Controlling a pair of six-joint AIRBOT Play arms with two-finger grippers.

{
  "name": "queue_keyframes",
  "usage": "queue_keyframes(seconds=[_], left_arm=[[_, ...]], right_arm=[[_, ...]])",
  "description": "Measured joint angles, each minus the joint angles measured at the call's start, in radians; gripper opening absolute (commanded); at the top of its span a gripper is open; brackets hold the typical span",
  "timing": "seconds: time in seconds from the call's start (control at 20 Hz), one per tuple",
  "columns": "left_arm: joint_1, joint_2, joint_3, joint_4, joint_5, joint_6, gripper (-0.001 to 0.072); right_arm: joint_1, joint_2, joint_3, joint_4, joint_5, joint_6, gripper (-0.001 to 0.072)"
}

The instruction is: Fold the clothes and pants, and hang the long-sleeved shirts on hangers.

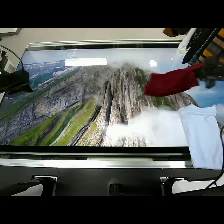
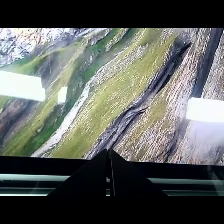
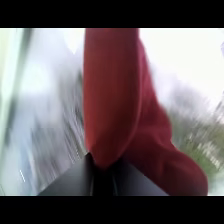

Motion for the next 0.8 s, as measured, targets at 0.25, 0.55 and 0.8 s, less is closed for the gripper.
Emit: queue_keyframes(seconds=[0.25, 0.55, 0.8], left_arm=[[0.000, -0.001, 0.000, 0.000, 0.000, 0.000, 0.0015], [0.000, -0.001, 0.000, 0.000, 0.000, 0.000, 0.0016], [0.000, -0.001, 0.000, 0.000, 0.000, -0.004, 0.0016]], right_arm=[[-0.092, 0.079, 0.041, -0.154, 0.010, 0.247, 0.0027], [-0.112, 0.197, 0.048, -0.382, 0.096, 0.483, 0.0027], [-0.114, 0.281, 0.050, -0.504, 0.181, 0.600, 0.0027]])
